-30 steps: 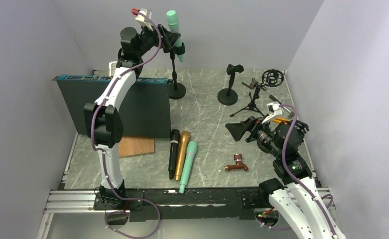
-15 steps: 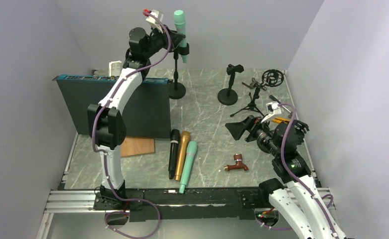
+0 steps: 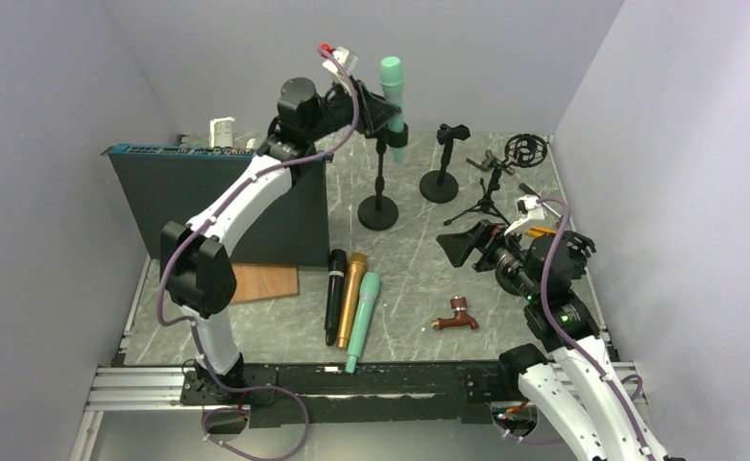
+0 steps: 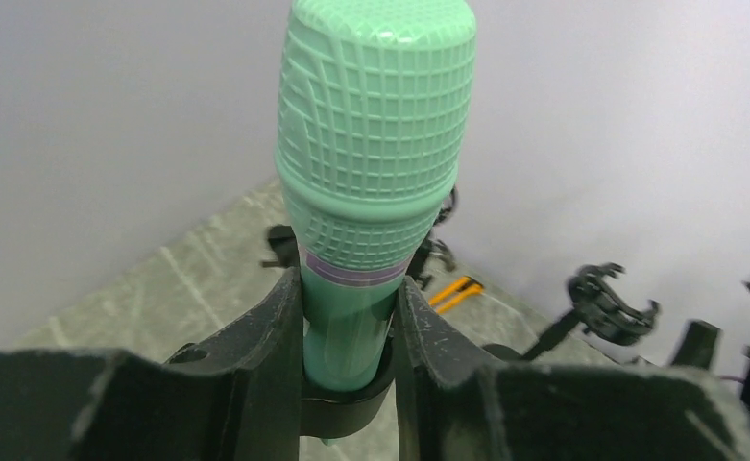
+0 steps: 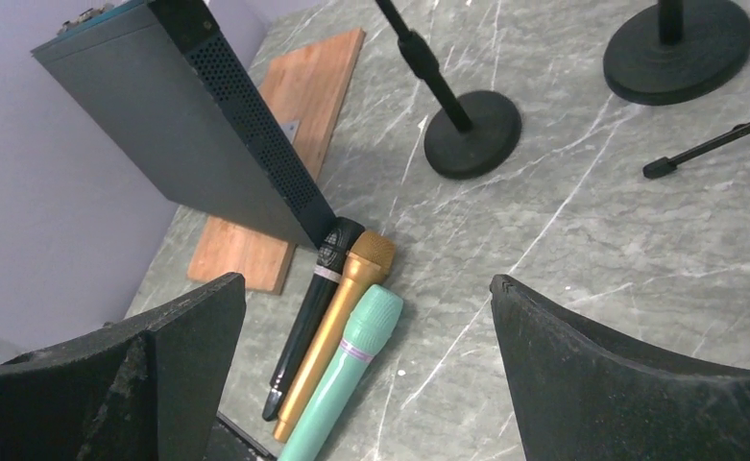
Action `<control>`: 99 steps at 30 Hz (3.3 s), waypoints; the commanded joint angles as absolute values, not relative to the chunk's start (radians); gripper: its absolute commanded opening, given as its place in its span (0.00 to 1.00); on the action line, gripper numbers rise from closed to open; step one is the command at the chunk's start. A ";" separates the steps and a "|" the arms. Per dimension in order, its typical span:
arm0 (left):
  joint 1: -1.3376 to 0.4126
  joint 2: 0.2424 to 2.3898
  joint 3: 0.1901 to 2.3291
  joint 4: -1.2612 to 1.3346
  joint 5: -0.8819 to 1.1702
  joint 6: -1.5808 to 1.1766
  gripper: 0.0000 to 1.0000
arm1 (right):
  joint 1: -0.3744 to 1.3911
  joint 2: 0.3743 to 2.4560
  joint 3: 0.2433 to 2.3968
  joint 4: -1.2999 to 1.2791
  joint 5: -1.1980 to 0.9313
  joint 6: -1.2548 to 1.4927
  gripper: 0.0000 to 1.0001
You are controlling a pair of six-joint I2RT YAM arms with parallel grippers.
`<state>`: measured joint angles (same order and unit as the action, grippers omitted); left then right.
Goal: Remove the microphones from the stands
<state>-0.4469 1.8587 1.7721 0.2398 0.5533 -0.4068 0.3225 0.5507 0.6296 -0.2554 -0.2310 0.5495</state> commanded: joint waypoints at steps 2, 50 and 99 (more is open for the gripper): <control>-0.561 1.711 1.643 0.292 0.562 -0.477 0.00 | 0.326 0.541 0.689 -0.268 -0.184 0.525 1.00; -0.757 1.237 1.327 -0.076 0.264 -0.294 0.99 | 0.688 0.988 1.311 -0.475 0.259 0.333 1.00; -0.575 1.425 1.387 -0.129 0.893 0.253 0.99 | 0.489 1.079 1.230 -0.399 -0.581 -0.151 0.00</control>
